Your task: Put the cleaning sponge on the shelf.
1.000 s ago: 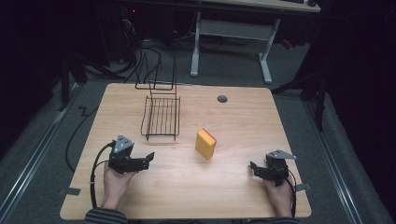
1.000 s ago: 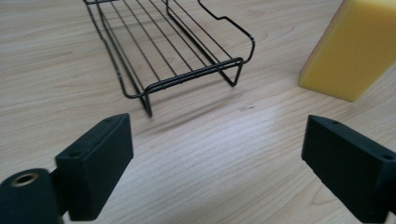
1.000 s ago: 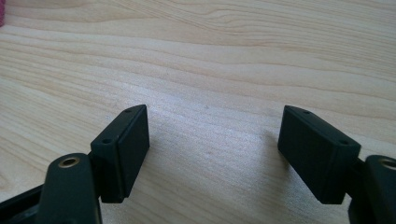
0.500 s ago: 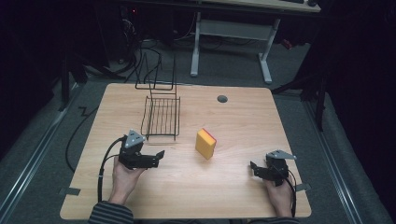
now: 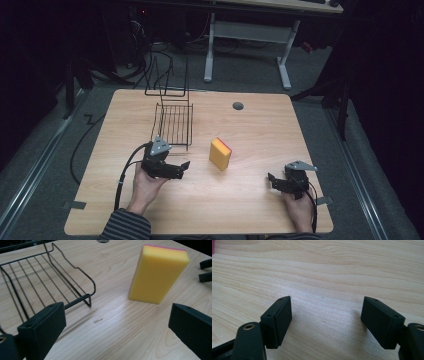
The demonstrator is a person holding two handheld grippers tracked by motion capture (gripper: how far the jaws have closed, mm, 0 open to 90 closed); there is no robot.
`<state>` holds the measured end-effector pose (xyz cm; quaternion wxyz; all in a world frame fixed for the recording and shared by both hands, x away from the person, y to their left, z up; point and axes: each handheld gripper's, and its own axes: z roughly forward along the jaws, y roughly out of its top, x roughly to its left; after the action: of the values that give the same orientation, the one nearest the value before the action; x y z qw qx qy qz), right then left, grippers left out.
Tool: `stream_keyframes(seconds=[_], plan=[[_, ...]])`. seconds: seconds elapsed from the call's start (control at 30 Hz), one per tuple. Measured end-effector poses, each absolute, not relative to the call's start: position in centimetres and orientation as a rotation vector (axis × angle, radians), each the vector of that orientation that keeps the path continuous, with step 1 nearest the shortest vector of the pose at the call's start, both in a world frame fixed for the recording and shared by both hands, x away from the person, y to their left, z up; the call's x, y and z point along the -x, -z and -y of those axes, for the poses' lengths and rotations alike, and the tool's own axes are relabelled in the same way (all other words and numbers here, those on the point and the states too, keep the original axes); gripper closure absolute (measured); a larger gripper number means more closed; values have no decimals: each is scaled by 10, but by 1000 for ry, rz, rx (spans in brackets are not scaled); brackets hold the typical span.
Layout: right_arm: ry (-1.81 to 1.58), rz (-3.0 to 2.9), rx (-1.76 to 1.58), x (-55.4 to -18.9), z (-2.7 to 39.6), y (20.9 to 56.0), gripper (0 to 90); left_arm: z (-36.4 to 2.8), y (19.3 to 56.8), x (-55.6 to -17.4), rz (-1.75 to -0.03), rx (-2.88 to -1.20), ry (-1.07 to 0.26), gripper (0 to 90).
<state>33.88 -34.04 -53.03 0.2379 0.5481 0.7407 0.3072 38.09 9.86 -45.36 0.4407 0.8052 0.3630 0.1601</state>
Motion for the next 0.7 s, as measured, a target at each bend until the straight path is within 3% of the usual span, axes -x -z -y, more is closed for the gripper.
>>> stream_keyframes(seconds=[0.7], plan=[[-842,-2029,-1502,-339,340,530,253,-46,454,-393,-809,-1998,-330,5]])
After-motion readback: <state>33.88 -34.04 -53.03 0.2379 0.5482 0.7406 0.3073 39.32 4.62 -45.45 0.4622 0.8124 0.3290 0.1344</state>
